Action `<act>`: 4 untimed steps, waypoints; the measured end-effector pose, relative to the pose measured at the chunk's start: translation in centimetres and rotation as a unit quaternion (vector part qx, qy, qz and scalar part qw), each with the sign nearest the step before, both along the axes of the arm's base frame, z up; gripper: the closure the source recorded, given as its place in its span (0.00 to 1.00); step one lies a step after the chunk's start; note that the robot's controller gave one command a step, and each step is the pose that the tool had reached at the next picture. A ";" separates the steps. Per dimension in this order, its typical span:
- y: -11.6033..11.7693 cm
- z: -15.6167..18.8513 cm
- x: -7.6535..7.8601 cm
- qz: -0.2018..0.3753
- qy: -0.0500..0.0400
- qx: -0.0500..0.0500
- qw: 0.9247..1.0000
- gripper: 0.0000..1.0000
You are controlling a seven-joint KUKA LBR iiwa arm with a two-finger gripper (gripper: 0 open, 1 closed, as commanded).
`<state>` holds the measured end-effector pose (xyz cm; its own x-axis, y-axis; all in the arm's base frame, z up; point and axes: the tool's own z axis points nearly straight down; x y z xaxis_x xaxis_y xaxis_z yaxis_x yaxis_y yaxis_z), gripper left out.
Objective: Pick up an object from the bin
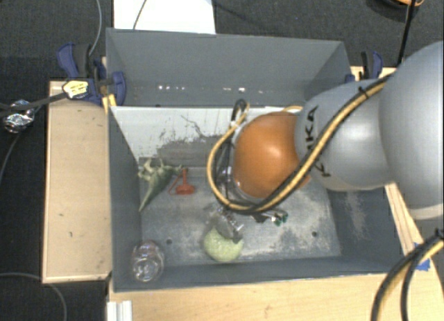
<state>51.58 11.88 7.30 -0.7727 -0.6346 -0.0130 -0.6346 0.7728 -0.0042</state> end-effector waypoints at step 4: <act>-3.8 14.6 2.9 0.115 -0.002 -0.003 0.993 1.00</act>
Offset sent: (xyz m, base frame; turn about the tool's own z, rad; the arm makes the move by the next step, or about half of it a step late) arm 0.0514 0.0073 0.1282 0.0041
